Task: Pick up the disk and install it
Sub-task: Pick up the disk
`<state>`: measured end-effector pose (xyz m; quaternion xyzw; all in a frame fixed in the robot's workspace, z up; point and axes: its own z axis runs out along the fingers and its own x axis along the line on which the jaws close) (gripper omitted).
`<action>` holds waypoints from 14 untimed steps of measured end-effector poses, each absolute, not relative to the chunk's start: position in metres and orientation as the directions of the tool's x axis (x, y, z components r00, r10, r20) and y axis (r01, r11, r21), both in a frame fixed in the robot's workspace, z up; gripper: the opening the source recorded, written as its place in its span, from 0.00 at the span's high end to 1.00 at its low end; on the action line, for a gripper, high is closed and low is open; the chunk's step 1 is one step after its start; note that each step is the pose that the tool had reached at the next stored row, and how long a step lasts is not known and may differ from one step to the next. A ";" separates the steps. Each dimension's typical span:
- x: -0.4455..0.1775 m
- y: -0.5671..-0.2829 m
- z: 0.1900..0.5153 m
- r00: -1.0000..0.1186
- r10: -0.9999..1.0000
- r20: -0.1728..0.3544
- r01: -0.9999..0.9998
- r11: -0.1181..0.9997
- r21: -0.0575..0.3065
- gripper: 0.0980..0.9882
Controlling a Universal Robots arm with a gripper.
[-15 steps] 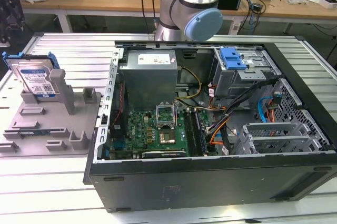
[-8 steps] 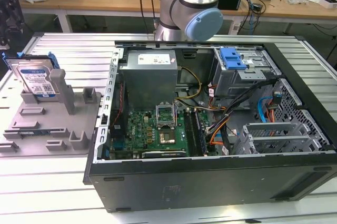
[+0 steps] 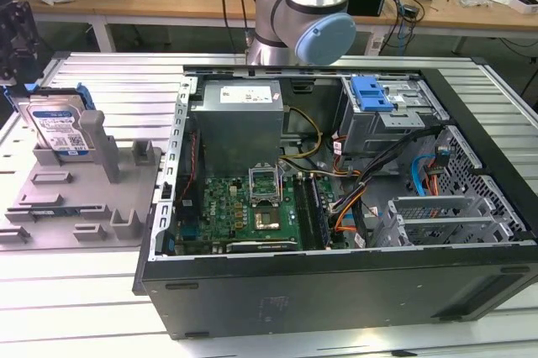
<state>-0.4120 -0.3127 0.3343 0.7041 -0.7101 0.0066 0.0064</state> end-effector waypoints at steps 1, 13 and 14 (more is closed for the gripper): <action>-0.413 -0.313 0.334 -0.009 -1.000 0.018 -1.000 0.009 0.000 0.48; -0.414 -0.313 0.322 -0.009 -1.000 0.019 -1.000 0.009 0.000 0.48; -0.414 -0.313 0.322 -0.009 -1.000 0.019 -1.000 0.009 0.000 0.48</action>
